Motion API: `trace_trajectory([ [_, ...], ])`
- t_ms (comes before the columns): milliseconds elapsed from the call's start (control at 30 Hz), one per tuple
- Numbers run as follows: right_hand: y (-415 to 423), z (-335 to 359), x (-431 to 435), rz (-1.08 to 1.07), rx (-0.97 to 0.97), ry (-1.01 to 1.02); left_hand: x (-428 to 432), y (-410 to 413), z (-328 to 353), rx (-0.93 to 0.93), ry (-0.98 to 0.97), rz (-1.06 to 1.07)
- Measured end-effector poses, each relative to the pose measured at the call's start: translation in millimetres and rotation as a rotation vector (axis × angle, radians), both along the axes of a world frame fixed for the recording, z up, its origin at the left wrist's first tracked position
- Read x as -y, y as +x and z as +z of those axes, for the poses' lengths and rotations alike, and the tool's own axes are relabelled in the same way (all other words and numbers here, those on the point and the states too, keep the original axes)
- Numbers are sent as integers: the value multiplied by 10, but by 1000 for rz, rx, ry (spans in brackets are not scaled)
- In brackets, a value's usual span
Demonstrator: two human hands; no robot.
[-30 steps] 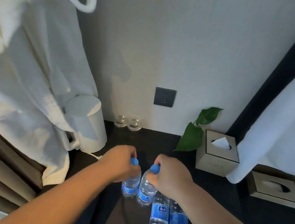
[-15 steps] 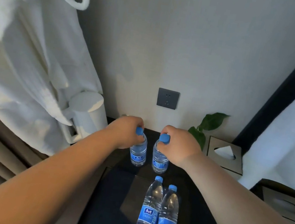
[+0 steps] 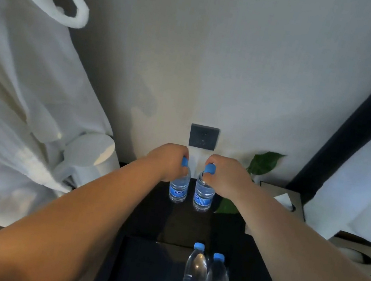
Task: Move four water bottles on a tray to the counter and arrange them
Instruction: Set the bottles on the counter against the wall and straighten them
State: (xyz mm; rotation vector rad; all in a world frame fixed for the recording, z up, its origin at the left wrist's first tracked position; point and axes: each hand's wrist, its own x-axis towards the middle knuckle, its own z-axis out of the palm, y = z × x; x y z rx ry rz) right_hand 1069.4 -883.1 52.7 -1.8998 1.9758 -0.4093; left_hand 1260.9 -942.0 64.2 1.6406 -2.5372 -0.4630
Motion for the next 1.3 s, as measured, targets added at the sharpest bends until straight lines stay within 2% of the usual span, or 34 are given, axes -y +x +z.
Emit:
trace_trajectory([
  [300,-67,-225,293,-32,-40,1,302,-269,-273,14,0,4],
  [833,-49,-552,328,-126,6,-79,225,-254,-590,-124,-52,88],
  [1000,-21,-603,15,-133,7,-119,-70,-174,-750,-242,-35,199],
  [1133,43,-813,-412,2,4,-130,-487,-31,-1054,-360,10,202],
  [1300,15,-1210,-817,43,-36,55,-880,20,-1509,-273,178,105],
])
